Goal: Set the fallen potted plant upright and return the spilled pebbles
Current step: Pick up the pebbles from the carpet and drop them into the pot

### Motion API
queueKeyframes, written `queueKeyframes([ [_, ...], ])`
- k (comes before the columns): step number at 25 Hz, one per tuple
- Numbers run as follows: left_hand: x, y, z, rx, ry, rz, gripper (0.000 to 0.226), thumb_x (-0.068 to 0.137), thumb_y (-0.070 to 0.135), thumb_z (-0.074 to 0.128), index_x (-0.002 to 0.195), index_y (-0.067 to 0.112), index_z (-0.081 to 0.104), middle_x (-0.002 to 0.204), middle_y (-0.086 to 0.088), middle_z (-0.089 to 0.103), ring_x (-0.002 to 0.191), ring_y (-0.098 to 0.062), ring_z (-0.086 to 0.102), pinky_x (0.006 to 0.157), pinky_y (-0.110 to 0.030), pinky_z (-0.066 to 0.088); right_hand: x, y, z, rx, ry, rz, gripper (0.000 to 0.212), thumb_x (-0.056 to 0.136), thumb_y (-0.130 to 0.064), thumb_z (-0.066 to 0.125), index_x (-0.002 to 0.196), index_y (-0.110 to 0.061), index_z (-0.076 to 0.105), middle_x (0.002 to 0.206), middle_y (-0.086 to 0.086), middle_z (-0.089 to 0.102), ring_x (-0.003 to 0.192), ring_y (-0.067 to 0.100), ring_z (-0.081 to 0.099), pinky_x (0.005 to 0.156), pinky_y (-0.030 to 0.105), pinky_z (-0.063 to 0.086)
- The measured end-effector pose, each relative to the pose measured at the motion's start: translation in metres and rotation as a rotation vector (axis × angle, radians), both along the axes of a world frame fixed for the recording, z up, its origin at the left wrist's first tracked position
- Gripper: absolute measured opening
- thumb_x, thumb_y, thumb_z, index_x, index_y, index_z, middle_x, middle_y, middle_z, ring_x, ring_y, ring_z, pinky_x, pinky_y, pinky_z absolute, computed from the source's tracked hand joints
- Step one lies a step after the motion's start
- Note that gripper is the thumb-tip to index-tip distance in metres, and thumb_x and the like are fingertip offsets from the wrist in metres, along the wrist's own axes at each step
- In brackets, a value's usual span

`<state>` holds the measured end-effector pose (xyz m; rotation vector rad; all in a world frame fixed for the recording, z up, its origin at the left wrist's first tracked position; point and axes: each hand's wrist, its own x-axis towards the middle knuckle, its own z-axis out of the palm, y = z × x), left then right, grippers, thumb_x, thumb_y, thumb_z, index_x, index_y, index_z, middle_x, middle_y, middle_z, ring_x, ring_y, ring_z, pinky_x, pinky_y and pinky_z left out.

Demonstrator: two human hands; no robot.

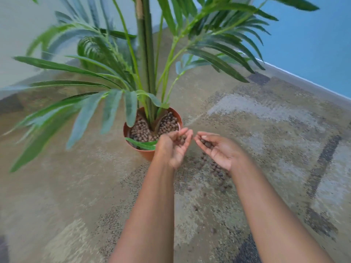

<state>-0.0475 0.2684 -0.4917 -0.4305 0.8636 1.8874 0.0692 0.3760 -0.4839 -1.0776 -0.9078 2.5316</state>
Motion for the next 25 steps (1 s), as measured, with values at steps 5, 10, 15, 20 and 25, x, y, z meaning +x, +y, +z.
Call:
queueKeyframes([
  [5, -0.056, -0.046, 0.011, -0.284, 0.206, 0.236, 0.024, 0.096, -0.008, 0.04, 0.114, -0.016, 0.055, 0.1, -0.025, 0.058, 0.084, -0.028, 0.061, 0.069, -0.031, 0.062, -0.085, -0.028, 0.008, 0.261, -0.146, 0.147, 0.027, 0.09, 0.017, 0.048, 0.116, 0.02, 0.056, 0.096, 0.025, 0.064, 0.096, 0.033, 0.066, 0.078, 0.029, 0.059],
  [10, -0.073, -0.056, 0.006, -0.447, 0.266, 0.168, 0.017, 0.097, -0.004, 0.036, 0.094, -0.004, 0.052, 0.086, -0.019, 0.055, 0.078, -0.029, 0.058, 0.08, -0.041, 0.056, -0.128, -0.037, -0.004, 1.103, -0.511, 0.614, 0.032, 0.089, 0.001, 0.056, 0.12, 0.002, 0.063, 0.121, 0.02, 0.065, 0.106, 0.031, 0.064, 0.094, 0.036, 0.053],
  [15, -0.078, -0.046, 0.002, -0.469, 0.272, 0.107, 0.026, 0.098, 0.008, 0.037, 0.116, -0.003, 0.052, 0.096, -0.018, 0.059, 0.087, -0.029, 0.058, 0.086, -0.043, 0.045, -0.142, -0.033, 0.001, 1.407, -0.684, 0.793, 0.03, 0.095, -0.013, 0.05, 0.12, 0.0, 0.061, 0.091, 0.008, 0.049, 0.086, 0.022, 0.045, 0.074, 0.03, 0.04],
  [20, -0.073, -0.044, 0.005, -0.458, 0.203, 0.136, 0.03, 0.098, 0.004, 0.033, 0.122, -0.009, 0.047, 0.118, -0.023, 0.054, 0.114, -0.037, 0.051, 0.107, -0.048, 0.04, -0.138, -0.029, -0.004, 1.182, -0.66, 0.625, 0.029, 0.096, -0.013, 0.054, 0.116, 0.006, 0.062, 0.113, 0.019, 0.068, 0.105, 0.029, 0.064, 0.095, 0.042, 0.053],
  [25, -0.029, -0.029, 0.004, -0.587, 0.603, 0.274, 0.012, 0.09, 0.003, 0.062, 0.083, 0.011, 0.067, 0.086, -0.007, 0.071, 0.08, -0.017, 0.068, 0.074, -0.03, 0.058, -0.075, -0.014, 0.002, 0.626, -0.293, 0.221, 0.024, 0.093, 0.001, 0.057, 0.116, 0.004, 0.064, 0.112, 0.016, 0.071, 0.099, 0.022, 0.071, 0.089, 0.035, 0.058],
])
